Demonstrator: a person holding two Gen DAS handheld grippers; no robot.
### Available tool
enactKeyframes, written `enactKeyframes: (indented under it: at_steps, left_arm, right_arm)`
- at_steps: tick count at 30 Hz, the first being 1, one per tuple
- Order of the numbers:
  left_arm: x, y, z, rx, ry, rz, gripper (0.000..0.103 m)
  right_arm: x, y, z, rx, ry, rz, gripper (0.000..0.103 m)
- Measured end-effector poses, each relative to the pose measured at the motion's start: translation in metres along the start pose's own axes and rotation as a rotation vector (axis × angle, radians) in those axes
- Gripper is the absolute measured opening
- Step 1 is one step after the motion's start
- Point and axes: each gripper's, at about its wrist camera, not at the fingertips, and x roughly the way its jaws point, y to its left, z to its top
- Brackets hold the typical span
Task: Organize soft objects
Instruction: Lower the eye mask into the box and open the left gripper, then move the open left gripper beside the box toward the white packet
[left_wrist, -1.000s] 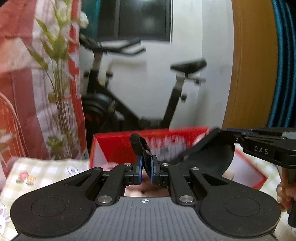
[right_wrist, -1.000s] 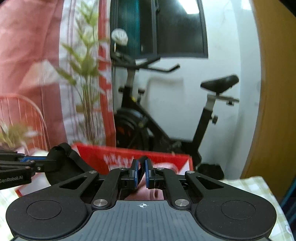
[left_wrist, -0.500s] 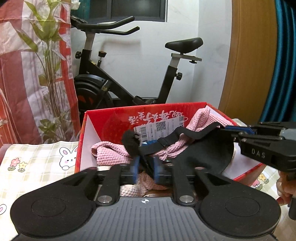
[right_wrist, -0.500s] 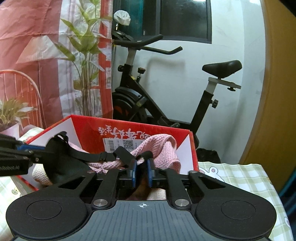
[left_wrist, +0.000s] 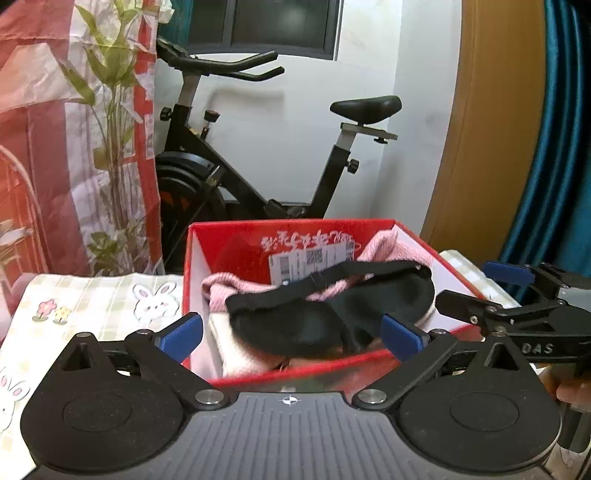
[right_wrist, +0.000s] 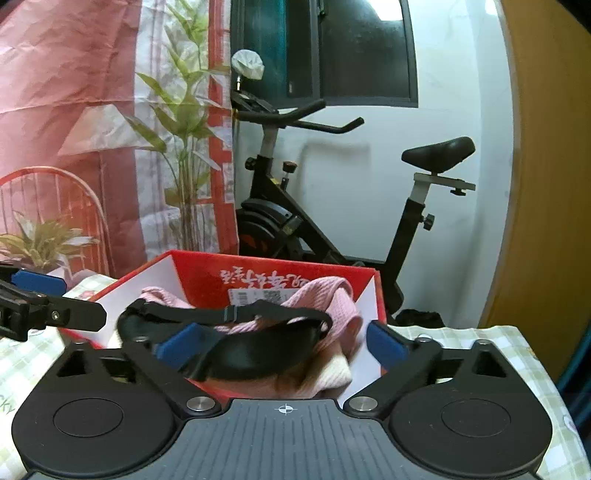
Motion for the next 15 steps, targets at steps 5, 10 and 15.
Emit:
enactKeyframes:
  at_steps: [5, 10, 15]
  left_arm:
    - [-0.018, 0.003, -0.015, 0.012, 0.01, 0.021, 0.103]
    - [-0.029, -0.003, -0.035, 0.079, -0.001, 0.111, 0.103]
    - [-0.038, -0.001, -0.056, 0.094, -0.02, 0.147, 0.103]
  right_arm:
    - [-0.02, 0.011, -0.015, -0.001, 0.003, 0.043, 0.103]
    - [-0.036, 0.022, -0.032, 0.018, 0.013, 0.065, 0.103]
    - [-0.047, 0.031, -0.048, 0.018, 0.007, 0.057, 0.103]
